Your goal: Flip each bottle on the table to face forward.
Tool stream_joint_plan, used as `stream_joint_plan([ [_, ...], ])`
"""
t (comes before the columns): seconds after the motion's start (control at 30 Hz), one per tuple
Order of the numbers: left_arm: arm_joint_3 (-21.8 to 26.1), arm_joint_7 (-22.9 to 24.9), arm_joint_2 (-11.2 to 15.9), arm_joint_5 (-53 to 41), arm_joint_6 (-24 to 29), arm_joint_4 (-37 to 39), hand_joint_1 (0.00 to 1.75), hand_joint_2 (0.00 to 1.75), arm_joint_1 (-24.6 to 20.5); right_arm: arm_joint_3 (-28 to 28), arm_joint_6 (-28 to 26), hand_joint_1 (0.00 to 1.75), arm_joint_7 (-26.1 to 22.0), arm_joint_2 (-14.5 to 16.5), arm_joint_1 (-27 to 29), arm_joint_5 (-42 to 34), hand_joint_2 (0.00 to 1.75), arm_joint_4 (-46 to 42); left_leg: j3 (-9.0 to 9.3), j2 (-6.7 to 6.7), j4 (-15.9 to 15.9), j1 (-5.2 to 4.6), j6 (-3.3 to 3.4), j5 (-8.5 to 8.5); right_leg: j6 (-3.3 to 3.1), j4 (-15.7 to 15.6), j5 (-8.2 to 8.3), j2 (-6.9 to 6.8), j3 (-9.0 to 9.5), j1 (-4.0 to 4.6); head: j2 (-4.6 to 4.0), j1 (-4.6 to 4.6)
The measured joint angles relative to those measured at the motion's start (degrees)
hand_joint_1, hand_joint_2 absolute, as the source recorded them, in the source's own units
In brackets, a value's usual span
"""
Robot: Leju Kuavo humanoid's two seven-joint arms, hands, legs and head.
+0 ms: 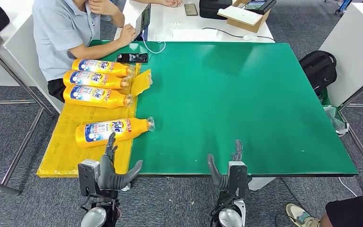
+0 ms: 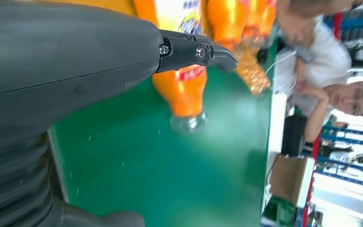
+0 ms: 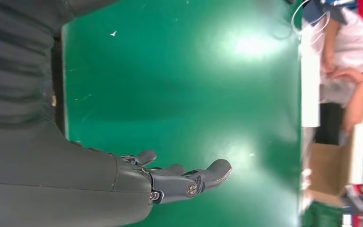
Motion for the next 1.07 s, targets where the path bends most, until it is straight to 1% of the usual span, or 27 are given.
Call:
stream_joint_plan([
  [0.17, -1.60, 1.25, 0.01, 4.06, -3.14, 0.51, 0.00, 1.75, -0.53, -0.79, 1.71, 0.00, -0.97, 0.03, -0.43, -2.99, 1.75, 0.69, -0.01, 0.00, 0.00, -0.01, 0.00, 0.00, 0.00, 0.00, 0.00, 0.00, 0.00, 0.00, 0.00, 0.01],
  [0.3, -2.65, 1.87, 0.01, 6.83, -5.15, 0.73, 0.00, 1.75, -0.78, -1.06, 1.81, 0.00, -1.68, 0.04, -1.09, -3.21, 1.75, 1.47, 0.00, 0.00, 0.00, 0.00, 0.00, 0.00, 0.00, 0.00, 0.01, 0.00, 0.00, 0.00, 0.00, 0.01],
  [0.4, -3.31, 1.92, 0.01, 7.53, -5.70, 0.76, 0.00, 1.75, -0.97, -1.10, 1.60, 0.00, -2.36, 0.04, -1.27, -2.74, 1.75, 2.06, 0.00, 0.00, 0.00, 0.00, 0.00, 0.00, 0.00, 0.01, 0.01, 0.00, -0.01, 0.01, 0.00, 0.01],
  [0.5, -3.90, 1.78, 0.02, 7.48, -5.49, 0.76, 0.00, 1.75, -1.20, -1.09, 1.49, 0.00, -2.86, 0.04, -1.27, -2.16, 1.75, 2.30, -0.01, 0.00, 0.00, 0.00, 0.00, 0.00, 0.00, 0.01, 0.00, 0.00, -0.01, 0.01, 0.00, 0.00],
  [0.7, -4.80, 1.84, 0.09, 5.51, -2.66, 1.33, 0.00, 1.75, -1.67, -1.00, 1.27, 0.00, -2.59, 0.02, -1.21, -2.17, 1.75, 2.56, -0.01, 0.00, 0.00, 0.00, 0.00, 0.00, 0.00, 0.00, 0.01, 0.00, -0.01, 0.00, 0.00, 0.00],
  [1.07, -5.83, 1.79, 0.09, 5.16, -2.19, 2.92, 0.00, 1.75, -2.11, -0.40, 0.77, 0.00, -2.56, 0.02, -1.17, -1.29, 1.75, 3.64, -0.01, 0.01, 0.00, 0.00, 0.00, 0.00, 0.00, 0.01, 0.01, 0.00, -0.01, 0.00, 0.00, 0.01],
])
